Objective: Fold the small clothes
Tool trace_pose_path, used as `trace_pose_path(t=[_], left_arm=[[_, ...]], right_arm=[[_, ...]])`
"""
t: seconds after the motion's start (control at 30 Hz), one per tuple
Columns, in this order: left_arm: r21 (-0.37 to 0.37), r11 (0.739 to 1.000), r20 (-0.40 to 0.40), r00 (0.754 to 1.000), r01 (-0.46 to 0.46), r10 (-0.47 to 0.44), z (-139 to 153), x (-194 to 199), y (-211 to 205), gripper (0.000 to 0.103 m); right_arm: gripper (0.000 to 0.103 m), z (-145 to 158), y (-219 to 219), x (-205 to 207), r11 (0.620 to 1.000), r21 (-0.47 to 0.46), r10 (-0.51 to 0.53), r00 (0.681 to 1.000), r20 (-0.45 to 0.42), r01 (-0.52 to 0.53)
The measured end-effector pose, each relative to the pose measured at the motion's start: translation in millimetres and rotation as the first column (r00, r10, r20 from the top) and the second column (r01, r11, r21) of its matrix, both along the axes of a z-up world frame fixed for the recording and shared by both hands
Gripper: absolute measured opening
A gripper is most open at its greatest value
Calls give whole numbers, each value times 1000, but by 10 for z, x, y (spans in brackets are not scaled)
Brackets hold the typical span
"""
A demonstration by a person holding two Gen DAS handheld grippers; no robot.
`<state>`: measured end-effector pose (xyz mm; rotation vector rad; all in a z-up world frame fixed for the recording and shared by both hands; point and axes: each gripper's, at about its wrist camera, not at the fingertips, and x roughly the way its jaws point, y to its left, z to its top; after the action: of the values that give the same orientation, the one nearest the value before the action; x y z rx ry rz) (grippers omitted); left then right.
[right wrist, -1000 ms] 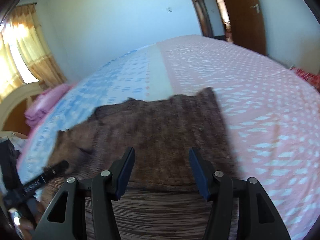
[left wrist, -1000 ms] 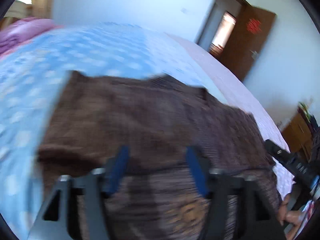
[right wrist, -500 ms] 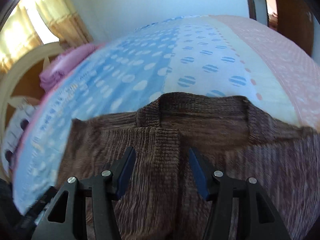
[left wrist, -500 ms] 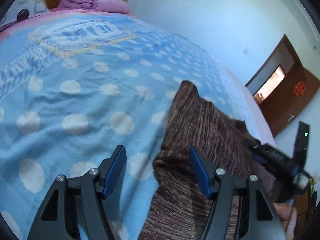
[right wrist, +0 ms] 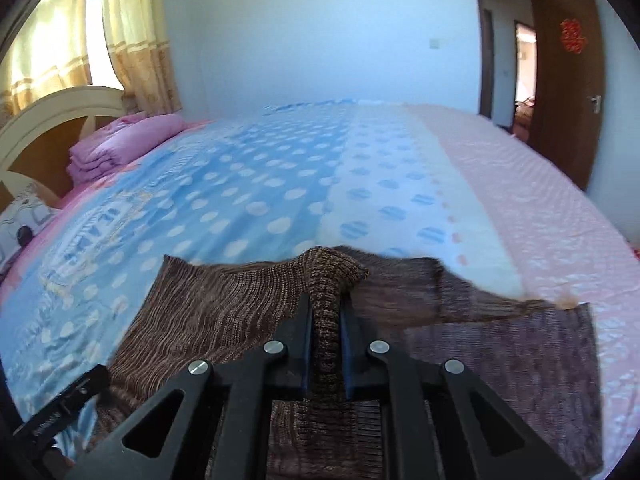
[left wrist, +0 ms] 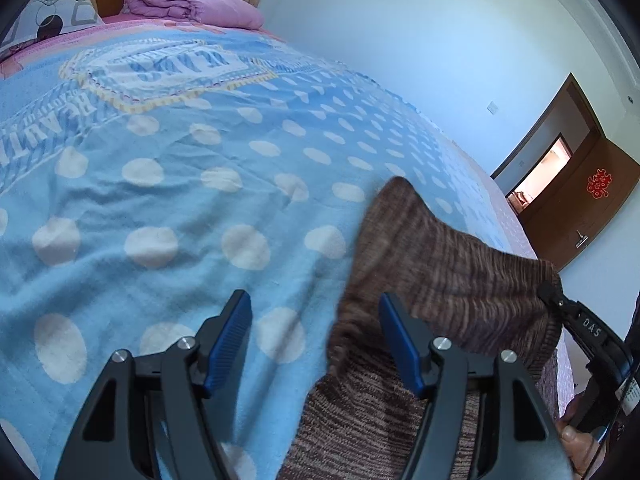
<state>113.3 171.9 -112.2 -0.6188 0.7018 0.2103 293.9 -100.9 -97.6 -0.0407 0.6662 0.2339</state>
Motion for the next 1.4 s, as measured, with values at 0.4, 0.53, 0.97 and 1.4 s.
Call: trace_pose_path(t=[0.4,0.53,0.97,1.4], left_arm=[[23,1000,-11,1000,2,-1,-5,34,-2,70],[27,1000,-13,1000,4,-3,-6,39,-4,71],[28,1000,-11,1000,8,-7,-8,35,-6,72],[29,1000,-11,1000,6,-5,-8,31,-7,72]], right_arm=[[52,-119,-818,-35,947,311,-38,989,-143,82],[52,-108,-1033,-382,935,348,-1,986,-165,59],[9,-323,-571,-542,956,292,96,967,-237,-23],[10,-342,-783,-781,978,204,22,965,-260,33]])
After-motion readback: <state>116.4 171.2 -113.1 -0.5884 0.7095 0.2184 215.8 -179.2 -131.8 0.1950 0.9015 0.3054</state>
